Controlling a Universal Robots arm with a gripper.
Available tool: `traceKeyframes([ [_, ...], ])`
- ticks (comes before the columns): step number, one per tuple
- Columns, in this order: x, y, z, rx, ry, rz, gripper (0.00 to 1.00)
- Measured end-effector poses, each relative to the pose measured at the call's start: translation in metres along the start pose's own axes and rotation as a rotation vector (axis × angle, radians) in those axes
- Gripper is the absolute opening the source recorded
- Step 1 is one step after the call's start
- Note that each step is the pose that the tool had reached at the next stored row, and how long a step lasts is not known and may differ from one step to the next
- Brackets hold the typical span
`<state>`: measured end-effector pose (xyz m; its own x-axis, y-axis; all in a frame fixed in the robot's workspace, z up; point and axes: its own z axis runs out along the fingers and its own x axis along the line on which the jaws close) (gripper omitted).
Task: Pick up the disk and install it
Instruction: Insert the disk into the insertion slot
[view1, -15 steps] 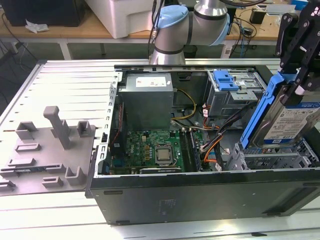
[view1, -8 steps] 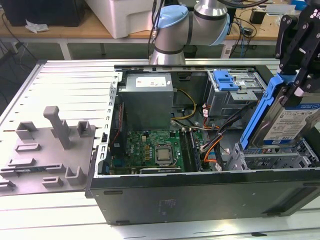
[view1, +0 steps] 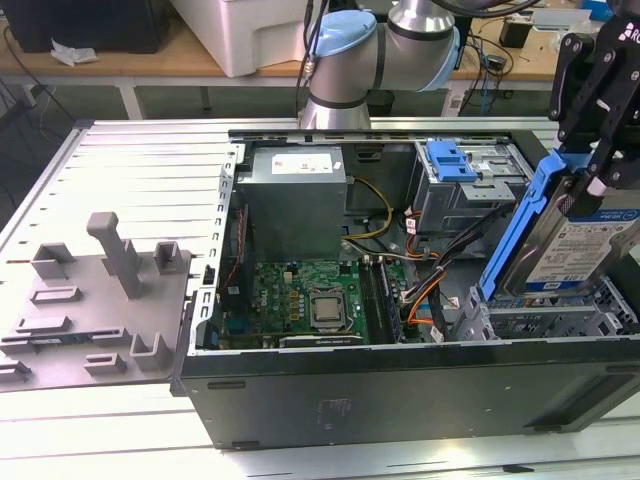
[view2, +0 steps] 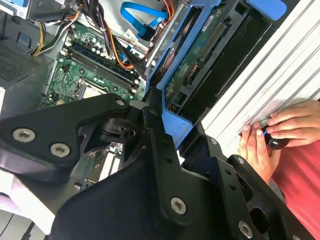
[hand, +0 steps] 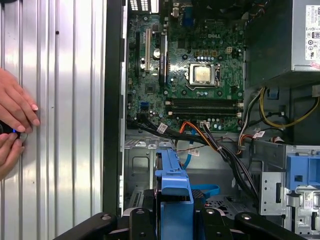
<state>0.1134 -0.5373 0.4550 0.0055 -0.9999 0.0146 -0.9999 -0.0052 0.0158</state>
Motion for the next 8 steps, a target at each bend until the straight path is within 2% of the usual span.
traceKeyframes([
  [8,0.0012,-0.0007,0.0019,0.0,-0.002,0.0,0.37],
])
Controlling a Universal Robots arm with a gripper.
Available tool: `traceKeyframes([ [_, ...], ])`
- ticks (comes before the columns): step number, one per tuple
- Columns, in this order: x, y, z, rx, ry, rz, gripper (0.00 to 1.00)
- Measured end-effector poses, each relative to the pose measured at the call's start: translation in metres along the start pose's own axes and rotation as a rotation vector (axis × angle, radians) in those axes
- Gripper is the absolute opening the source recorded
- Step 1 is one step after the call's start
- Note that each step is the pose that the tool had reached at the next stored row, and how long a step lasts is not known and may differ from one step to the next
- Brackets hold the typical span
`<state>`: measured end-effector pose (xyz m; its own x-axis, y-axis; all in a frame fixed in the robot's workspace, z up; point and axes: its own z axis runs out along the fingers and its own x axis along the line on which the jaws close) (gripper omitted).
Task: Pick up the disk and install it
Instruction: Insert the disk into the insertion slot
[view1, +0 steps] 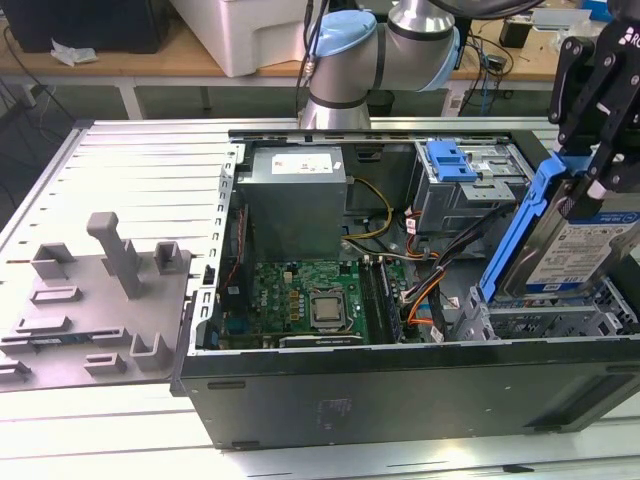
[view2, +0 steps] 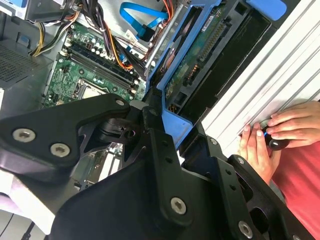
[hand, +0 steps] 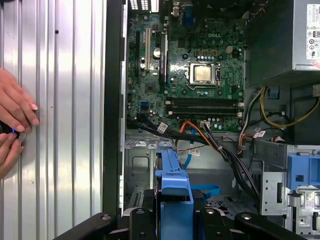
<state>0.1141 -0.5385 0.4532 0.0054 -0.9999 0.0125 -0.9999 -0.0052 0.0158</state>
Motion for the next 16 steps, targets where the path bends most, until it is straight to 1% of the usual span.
traceKeyframes([
  [10,0.0009,-0.0006,0.0035,0.0,-0.002,0.0,0.37],
  [16,0.0008,-0.001,0.0117,0.0001,-0.004,0.0,0.37],
])
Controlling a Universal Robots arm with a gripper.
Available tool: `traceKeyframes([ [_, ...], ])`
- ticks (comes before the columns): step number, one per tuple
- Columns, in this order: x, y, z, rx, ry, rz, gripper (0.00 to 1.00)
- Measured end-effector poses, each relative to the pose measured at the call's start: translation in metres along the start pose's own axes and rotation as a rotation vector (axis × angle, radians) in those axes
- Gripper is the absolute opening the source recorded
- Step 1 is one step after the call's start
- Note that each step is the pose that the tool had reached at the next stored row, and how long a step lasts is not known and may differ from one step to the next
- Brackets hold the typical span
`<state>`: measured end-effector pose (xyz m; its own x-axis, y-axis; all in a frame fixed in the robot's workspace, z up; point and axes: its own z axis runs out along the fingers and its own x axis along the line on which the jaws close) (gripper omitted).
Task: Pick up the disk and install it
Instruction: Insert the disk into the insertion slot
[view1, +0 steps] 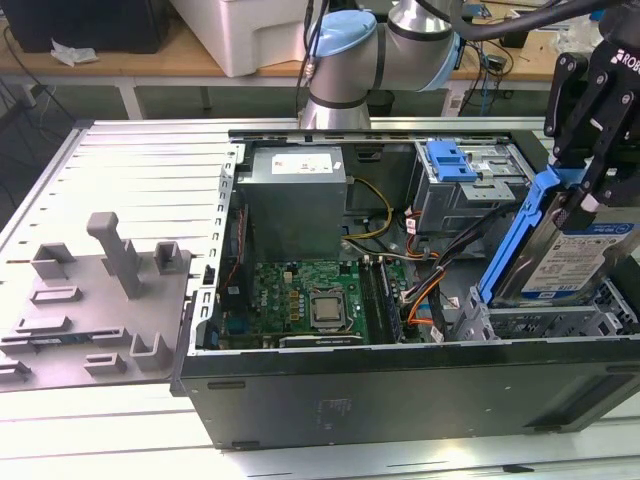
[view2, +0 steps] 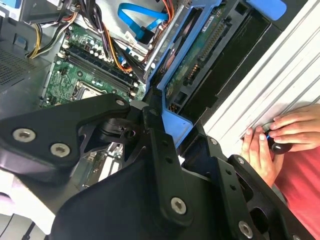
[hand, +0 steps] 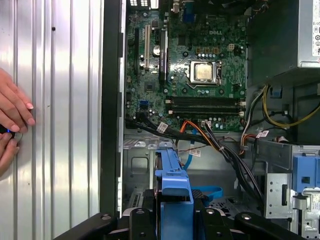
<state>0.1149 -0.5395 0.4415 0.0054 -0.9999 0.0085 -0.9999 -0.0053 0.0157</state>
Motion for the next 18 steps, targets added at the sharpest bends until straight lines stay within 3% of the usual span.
traceKeyframes([
  [18,-0.0001,-0.0004,0.0126,0.0,-0.0011,0.0,0.37],
])
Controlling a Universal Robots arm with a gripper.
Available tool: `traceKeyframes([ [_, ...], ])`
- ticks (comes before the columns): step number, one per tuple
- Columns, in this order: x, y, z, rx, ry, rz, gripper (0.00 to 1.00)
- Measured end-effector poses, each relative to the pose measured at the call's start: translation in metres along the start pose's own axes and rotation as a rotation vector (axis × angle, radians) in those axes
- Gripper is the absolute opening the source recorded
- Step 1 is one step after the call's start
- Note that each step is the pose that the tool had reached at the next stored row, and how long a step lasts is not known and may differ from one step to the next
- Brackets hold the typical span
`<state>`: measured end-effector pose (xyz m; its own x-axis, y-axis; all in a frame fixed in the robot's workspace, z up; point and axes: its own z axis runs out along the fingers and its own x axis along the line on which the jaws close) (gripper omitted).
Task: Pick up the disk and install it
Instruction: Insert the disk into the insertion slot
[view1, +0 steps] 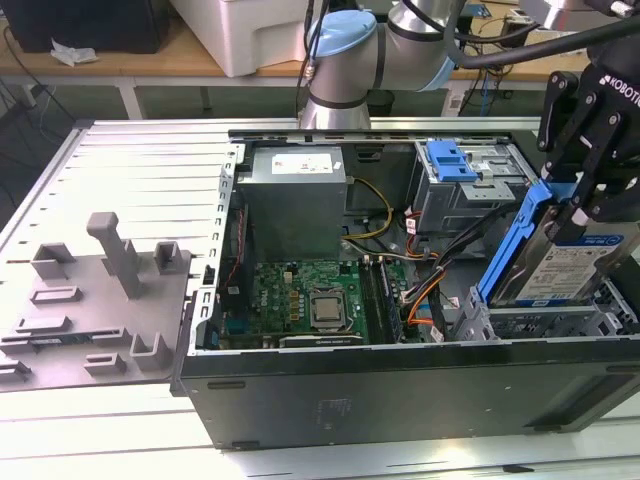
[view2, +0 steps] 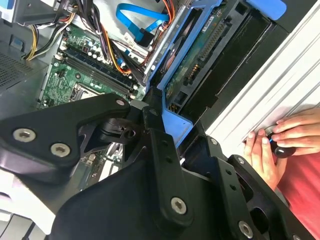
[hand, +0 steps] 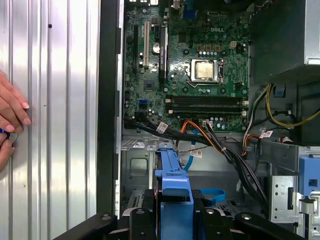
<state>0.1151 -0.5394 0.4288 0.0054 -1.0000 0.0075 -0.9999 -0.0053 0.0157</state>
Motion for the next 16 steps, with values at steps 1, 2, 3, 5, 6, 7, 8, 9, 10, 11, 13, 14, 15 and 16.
traceKeyframes([
  [1,0.0,0.0,0.0005,0.0,0.0,0.0,0.37],
  [2,0.0,0.0,0.0009,0.0,0.0,0.0,0.37],
  [3,0.0,-0.0001,0.0021,0.0,0.0,0.0,0.37],
  [5,0.0,-0.0001,0.0035,0.0,-0.0002,0.0,0.37],
  [6,0.0,-0.0001,0.0039,0.0,-0.0001,0.0,0.37],
  [7,0.0,-0.0001,0.0044,0.0,-0.0002,0.0,0.37],
  [8,0.0,-0.0002,0.0049,0.0,-0.0002,0.0,0.37],
  [9,0.0,-0.0002,0.0058,0.0,-0.0003,0.0,0.37],
  [10,0.0,-0.0002,0.0065,0.0,-0.0003,0.0,0.37],
  [11,0.0,-0.0002,0.0071,0.0,-0.0002,0.0,0.37],
  [13,-0.0001,-0.0002,0.0083,0.0,-0.0003,0.0,0.37],
  [14,-0.0001,-0.0003,0.0087,0.0,-0.0004,0.0,0.37],
  [15,-0.0001,-0.0003,0.0096,0.0,-0.0003,0.0,0.37],
  [16,-0.0001,-0.0003,0.0107,0.0,-0.0003,0.0,0.37],
])
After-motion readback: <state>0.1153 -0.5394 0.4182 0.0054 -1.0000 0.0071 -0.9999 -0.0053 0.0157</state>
